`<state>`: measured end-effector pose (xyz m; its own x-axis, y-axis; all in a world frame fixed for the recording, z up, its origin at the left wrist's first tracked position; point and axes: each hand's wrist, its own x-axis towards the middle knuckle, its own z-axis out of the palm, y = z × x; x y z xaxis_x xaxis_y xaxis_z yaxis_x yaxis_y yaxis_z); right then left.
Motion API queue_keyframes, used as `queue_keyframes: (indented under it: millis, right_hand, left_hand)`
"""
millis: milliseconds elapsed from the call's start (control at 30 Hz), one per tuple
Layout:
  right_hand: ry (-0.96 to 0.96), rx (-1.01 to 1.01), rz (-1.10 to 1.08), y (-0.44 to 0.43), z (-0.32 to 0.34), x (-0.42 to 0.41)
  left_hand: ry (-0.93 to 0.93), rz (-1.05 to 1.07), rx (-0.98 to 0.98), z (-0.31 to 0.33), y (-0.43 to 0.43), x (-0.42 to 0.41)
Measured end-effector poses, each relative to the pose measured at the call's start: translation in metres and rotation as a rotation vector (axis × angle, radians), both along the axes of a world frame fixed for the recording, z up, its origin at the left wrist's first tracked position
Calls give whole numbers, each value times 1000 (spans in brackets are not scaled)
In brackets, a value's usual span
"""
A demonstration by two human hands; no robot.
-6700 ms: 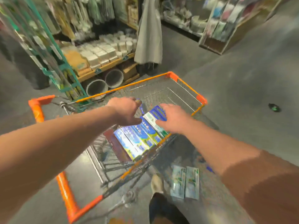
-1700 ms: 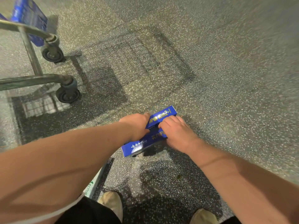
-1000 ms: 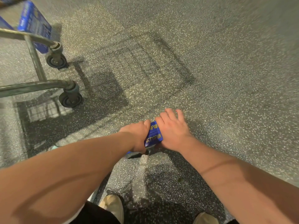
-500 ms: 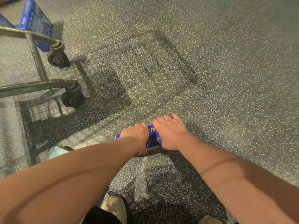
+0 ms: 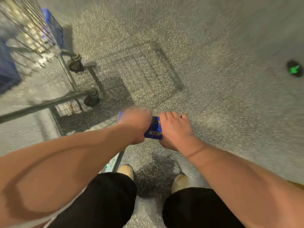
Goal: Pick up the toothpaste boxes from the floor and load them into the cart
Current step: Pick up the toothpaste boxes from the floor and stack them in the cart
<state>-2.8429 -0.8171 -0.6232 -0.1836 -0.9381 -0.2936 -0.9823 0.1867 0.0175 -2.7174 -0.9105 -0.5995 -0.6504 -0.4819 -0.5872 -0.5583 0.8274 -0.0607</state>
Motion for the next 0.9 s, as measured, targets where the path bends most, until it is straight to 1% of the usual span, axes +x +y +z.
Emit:
queue_keyframes:
  millis: [167, 300, 400, 467, 600, 767, 900]
  right_hand:
    - [-10, 42, -68, 6, 212, 19]
    - [4, 93, -127, 23, 340, 45]
    - [21, 40, -133, 37, 418, 66]
    - [61, 7, -127, 48, 457, 81]
    - [91, -81, -116, 69, 510, 119]
    - [113, -155, -90, 94, 561, 171]
    - [121, -191, -66, 105, 590, 216]
  left_hand:
    - [43, -91, -30, 203, -2, 16]
    - [65, -160, -49, 330, 4, 35]
    - [135, -216, -92, 408, 13, 56]
    - [185, -206, -109, 445, 24, 74]
    - [255, -176, -172, 495, 47, 111]
    - [318, -161, -223, 545, 71, 167]
    - [346, -176, -271, 580, 84, 218]
